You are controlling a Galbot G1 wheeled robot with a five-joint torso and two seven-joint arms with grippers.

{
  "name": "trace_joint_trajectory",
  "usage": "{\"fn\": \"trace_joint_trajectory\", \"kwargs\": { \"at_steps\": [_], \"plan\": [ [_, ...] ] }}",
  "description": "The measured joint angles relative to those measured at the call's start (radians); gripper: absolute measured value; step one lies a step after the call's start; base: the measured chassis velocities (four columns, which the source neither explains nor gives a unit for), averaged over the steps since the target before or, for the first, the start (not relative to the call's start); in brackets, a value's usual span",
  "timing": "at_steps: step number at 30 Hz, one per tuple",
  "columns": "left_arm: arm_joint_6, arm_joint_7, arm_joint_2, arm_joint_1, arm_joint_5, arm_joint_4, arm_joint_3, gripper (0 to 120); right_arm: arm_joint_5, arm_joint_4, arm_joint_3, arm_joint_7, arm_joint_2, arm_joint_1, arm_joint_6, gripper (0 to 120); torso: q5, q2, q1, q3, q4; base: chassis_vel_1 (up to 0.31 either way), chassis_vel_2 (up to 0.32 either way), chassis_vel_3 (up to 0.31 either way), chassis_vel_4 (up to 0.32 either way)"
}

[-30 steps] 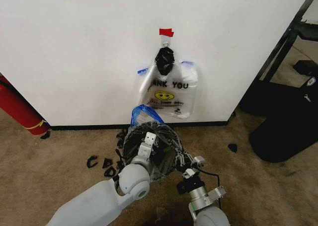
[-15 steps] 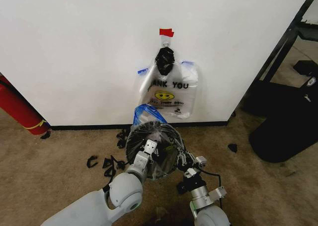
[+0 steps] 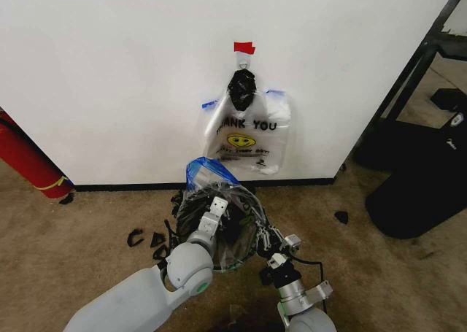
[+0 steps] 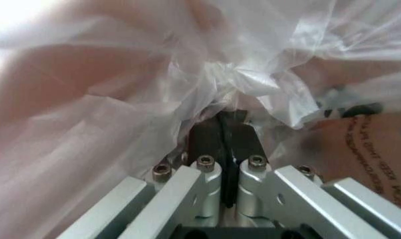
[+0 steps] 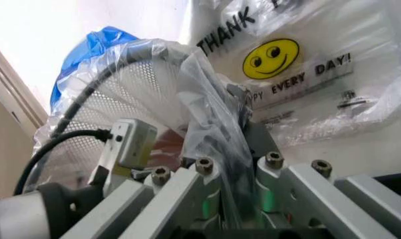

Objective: Pick up the garbage bag from the wall and place it over the trash bin.

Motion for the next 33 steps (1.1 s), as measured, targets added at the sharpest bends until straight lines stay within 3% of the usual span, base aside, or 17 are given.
{"fn": "trace_joint_trajectory", "kwargs": {
  "at_steps": [14, 17, 24, 33],
  "plan": [
    [-0.036, 0.023, -0.018, -0.009, 0.059, 0.054, -0.002, 0, 0.032, 0.001, -0.011, -0.079, -0.004, -0.019, 0.01, 1, 0.0, 0.0, 0.0, 0.0, -0.0002, 0.0, 0.0, 0.0, 0.0],
    [-0.036, 0.038, -0.008, 0.007, 0.058, 0.036, -0.01, 0, 0.039, -0.007, -0.009, -0.083, -0.003, -0.014, 0.016, 1, -0.0001, 0.0, 0.0, 0.0, -0.0001, 0.0, 0.0, 0.0, 0.0],
    [-0.011, 0.147, 0.061, 0.093, 0.024, -0.1, -0.085, 0, 0.09, -0.091, 0.011, -0.104, 0.002, 0.037, 0.029, 1, 0.0, 0.0, 0.0, 0.0, 0.0, 0.0, 0.0, 0.0, 0.0],
    [0.025, 0.271, 0.126, 0.17, 0.028, -0.175, -0.182, 0, 0.083, -0.152, 0.023, -0.159, 0.009, 0.073, 0.046, 1, 0.0, 0.0, 0.0, 0.0, 0.0, 0.0, 0.0, 0.0, 0.0]
  ]
}}
